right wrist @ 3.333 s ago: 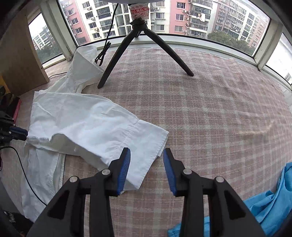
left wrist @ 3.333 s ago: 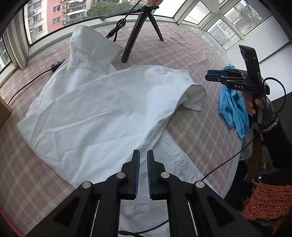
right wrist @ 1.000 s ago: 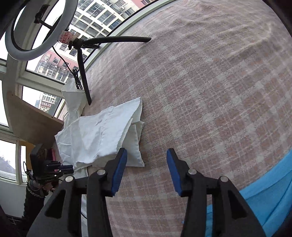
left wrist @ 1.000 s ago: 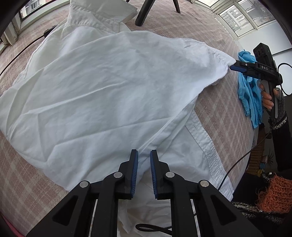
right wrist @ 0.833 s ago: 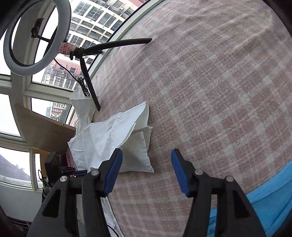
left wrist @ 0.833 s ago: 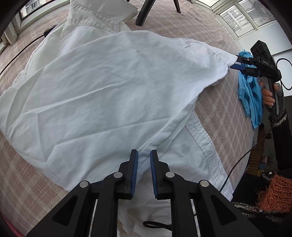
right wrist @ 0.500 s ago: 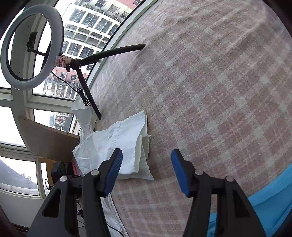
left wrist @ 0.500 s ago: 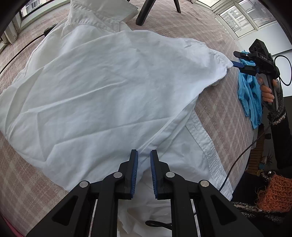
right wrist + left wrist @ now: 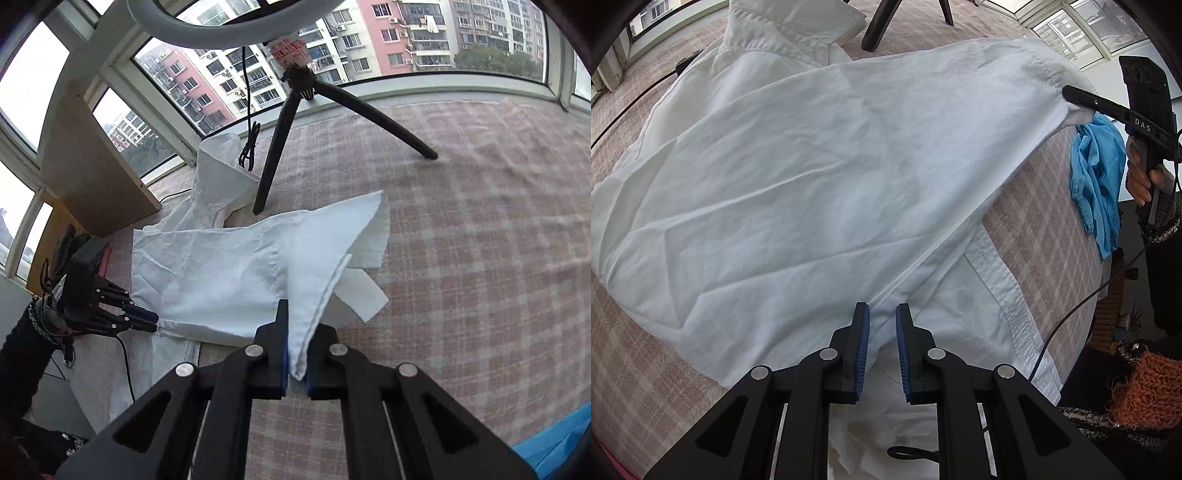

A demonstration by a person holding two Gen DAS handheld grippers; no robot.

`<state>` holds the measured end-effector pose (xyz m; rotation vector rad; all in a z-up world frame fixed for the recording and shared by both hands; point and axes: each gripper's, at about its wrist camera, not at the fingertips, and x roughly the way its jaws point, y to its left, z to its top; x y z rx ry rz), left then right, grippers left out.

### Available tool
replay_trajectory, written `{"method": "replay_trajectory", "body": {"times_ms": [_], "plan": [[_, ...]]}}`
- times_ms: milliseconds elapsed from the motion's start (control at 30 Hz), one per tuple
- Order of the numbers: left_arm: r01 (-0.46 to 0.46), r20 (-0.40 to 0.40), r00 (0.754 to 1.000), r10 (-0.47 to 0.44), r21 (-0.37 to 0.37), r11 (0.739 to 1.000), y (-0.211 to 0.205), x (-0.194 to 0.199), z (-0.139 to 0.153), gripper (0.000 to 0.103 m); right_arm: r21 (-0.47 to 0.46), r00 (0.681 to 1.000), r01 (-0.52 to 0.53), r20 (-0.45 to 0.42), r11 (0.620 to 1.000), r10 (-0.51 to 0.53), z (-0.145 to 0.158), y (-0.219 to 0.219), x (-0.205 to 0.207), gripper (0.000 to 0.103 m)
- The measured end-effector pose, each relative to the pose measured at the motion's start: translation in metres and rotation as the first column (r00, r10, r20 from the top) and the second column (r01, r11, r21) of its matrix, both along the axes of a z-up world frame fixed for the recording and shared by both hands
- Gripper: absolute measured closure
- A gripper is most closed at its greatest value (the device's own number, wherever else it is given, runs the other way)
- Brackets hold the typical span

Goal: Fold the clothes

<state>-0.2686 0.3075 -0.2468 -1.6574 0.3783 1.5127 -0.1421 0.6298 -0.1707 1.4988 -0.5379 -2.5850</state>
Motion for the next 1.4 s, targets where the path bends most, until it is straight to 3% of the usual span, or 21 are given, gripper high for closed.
{"method": "replay_trajectory", "body": {"times_ms": [67, 200, 233, 333, 367, 433, 567, 700, 767, 800, 833, 867, 967, 1000, 1067, 1133, 1267, 1333, 1400], "plan": [[0.003, 0.001, 1.0, -0.003, 0.002, 1.0, 0.0, -0.001, 0.0, 0.089, 0.087, 0.999, -0.03, 0.012, 0.996, 0.029, 0.0, -0.007, -0.007, 0.097], [0.005, -0.002, 1.0, -0.005, -0.011, 1.0, -0.002, -0.002, 0.003, 0.089, 0.162, 0.985, -0.074, 0.165, 0.984, 0.047, -0.05, -0.01, -0.02, 0.093], [0.002, -0.012, 1.0, -0.002, -0.016, 1.0, -0.005, -0.002, 0.007, 0.089, 0.159, 0.982, -0.065, 0.187, 0.985, 0.035, -0.056, -0.007, -0.021, 0.089], [-0.035, -0.059, 0.998, 0.036, 0.007, 0.999, -0.019, -0.007, 0.028, 0.089, 0.128, 0.978, -0.011, 0.209, 0.992, -0.016, -0.062, 0.007, -0.015, 0.057], [-0.053, -0.091, 0.994, 0.053, 0.004, 0.999, -0.03, -0.011, 0.034, 0.088, 0.096, 0.979, 0.013, 0.201, 0.995, -0.032, -0.062, 0.015, -0.011, 0.053], [-0.089, -0.15, 0.985, 0.088, -0.002, 0.996, -0.05, -0.019, 0.044, 0.082, 0.021, 0.975, 0.068, 0.21, 0.997, -0.071, -0.067, 0.031, -0.006, 0.053], [-0.128, -0.111, 0.986, 0.124, -0.026, 0.991, -0.075, -0.02, 0.028, 0.082, -0.035, 0.974, 0.103, 0.208, 0.994, -0.093, -0.077, 0.038, -0.007, 0.052], [-0.033, -0.099, 0.995, 0.022, -0.108, 0.994, -0.081, 0.011, 0.007, 0.081, -0.012, 0.978, 0.058, 0.202, 0.998, -0.055, -0.077, 0.02, -0.011, 0.057], [-0.059, -0.109, 0.993, 0.045, -0.131, 0.99, -0.095, 0.009, 0.009, 0.075, -0.013, 0.978, 0.029, 0.206, 1.0, -0.025, -0.078, 0.004, -0.016, 0.071], [-0.083, -0.116, 0.991, 0.067, -0.14, 0.987, -0.103, 0.007, 0.011, 0.074, -0.022, 0.979, 0.02, 0.203, 1.0, -0.015, -0.077, 0.0, -0.015, 0.077], [-0.109, -0.126, 0.988, 0.091, -0.143, 0.984, -0.109, 0.003, 0.014, 0.075, -0.031, 0.98, 0.012, 0.199, 0.999, -0.005, -0.076, -0.003, -0.015, 0.089], [-0.132, -0.142, 0.983, 0.114, -0.127, 0.983, -0.113, 0.001, 0.021, 0.077, -0.041, 0.981, 0.009, 0.194, 0.999, -0.001, -0.074, -0.005, -0.015, 0.092], [-0.111, -0.19, 0.977, 0.096, -0.071, 0.991, -0.106, 0.008, 0.044, 0.078, -0.098, 0.984, 0.028, 0.18, 0.995, -0.01, -0.069, -0.003, -0.014, 0.093], [-0.087, -0.215, 0.974, 0.07, -0.07, 0.994, -0.1, 0.014, 0.049, 0.073, -0.112, 0.984, 0.035, 0.177, 0.993, -0.015, -0.067, -0.001, -0.014, 0.093], [-0.029, -0.266, 0.964, -0.007, -0.132, 0.991, -0.087, 0.028, 0.043, 0.065, -0.101, 0.985, 0.046, 0.17, 0.994, -0.028, -0.063, 0.001, -0.015, 0.093], [0.021, -0.305, 0.948, -0.084, -0.205, 0.978, -0.077, 0.041, 0.032, 0.064, -0.103, 0.985, 0.046, 0.172, 0.994, -0.028, -0.061, 0.001, -0.015, 0.093], [0.031, -0.335, 0.934, -0.123, -0.267, 0.963, -0.071, 0.046, 0.014, 0.064, -0.095, 0.984, 0.041, 0.175, 0.995, -0.024, -0.062, -0.002, -0.017, 0.093], [-0.016, -0.333, 0.94, -0.069, -0.246, 0.969, -0.076, 0.039, 0.013, 0.08, -0.09, 0.985, 0.038, 0.172, 0.995, -0.022, -0.06, -0.004, -0.018, 0.093], [-0.059, -0.331, 0.944, -0.014, -0.211, 0.976, -0.085, 0.033, 0.016, 0.088, -0.087, 0.987, 0.035, 0.158, 0.996, -0.021, -0.055, -0.007, -0.018, 0.094]]}}
